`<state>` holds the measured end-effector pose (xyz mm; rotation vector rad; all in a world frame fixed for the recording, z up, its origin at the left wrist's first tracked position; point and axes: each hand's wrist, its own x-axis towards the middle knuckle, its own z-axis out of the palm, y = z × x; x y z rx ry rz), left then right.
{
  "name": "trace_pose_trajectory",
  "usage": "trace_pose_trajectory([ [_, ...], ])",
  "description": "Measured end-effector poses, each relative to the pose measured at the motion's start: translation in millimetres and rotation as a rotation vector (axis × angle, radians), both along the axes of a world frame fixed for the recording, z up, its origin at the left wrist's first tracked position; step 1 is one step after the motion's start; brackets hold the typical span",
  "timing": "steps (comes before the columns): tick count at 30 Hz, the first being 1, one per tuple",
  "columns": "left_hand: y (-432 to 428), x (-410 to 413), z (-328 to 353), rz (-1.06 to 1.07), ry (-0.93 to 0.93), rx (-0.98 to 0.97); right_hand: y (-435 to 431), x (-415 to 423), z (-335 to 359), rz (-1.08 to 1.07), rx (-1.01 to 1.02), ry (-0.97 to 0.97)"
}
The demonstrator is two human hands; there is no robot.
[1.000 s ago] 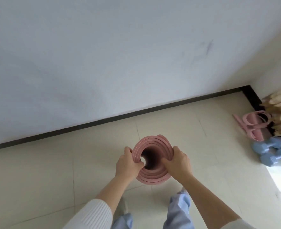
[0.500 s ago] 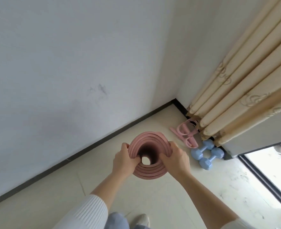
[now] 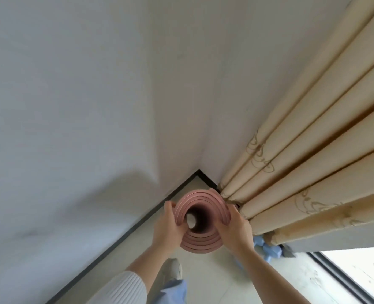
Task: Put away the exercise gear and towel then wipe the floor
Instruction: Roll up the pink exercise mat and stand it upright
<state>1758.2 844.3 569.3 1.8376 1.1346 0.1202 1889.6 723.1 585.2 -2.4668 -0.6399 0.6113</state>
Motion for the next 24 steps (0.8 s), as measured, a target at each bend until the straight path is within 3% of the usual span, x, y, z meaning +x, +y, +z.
trace_pose_trajectory([
  [9, 82, 144, -70, -0.009, 0.051, -0.018, 78, 136, -63, -0.04, 0.014, 0.062],
  [19, 137, 240, -140, 0.052, 0.176, -0.046, 140, 228, -131, 0.006, 0.002, 0.072],
  [24, 139, 260, -136, 0.064, 0.151, -0.241, 150, 243, -145, 0.06, -0.111, 0.058],
])
